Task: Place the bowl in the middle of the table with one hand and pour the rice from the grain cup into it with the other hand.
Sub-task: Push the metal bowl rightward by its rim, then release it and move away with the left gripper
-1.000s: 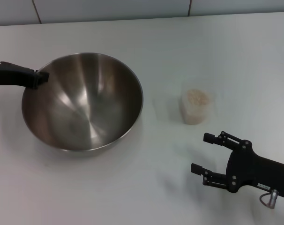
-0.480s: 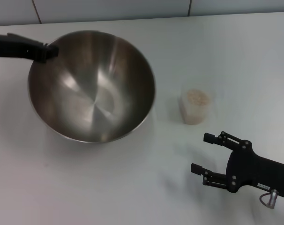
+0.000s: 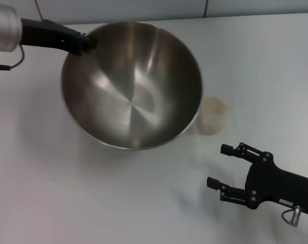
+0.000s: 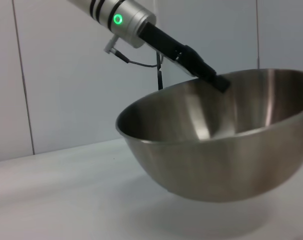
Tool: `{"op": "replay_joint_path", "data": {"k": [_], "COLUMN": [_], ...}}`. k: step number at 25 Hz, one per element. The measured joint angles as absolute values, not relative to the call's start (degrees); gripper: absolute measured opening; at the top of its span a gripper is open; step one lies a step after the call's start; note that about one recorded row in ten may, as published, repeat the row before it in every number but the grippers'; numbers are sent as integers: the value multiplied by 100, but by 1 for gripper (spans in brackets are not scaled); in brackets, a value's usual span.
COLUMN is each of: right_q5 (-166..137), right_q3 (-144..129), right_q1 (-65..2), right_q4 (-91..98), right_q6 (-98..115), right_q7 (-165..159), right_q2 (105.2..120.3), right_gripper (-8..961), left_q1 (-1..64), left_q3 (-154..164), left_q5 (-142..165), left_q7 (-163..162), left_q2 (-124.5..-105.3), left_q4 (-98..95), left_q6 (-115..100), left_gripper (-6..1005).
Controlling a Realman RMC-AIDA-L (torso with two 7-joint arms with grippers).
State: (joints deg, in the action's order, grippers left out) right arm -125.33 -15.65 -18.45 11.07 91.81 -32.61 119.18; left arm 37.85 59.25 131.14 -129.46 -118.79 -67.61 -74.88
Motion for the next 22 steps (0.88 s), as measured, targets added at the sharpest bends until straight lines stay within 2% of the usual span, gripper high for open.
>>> {"op": "replay_joint_path", "data": {"k": [7, 22], "right_q5": [-12533, -12531], "right_q3": [-1565, -1564], "right_q1": [-1837, -1837], "right_q4": [1108, 1107], "right_q6": [9184, 9170], "right_q7": [-3266, -3268], "right_q2": [11918, 11918], "right_gripper": [827, 827], "left_q1": [3999, 3991], "left_q3": [6104, 6127], "left_q5": [13111, 13116], "left_q7": [-12874, -12723], "left_q2": [-11883, -11879], "left_q4": [-6301, -5807], "left_q6": [-7190, -6821], "left_gripper": [68, 92]}}
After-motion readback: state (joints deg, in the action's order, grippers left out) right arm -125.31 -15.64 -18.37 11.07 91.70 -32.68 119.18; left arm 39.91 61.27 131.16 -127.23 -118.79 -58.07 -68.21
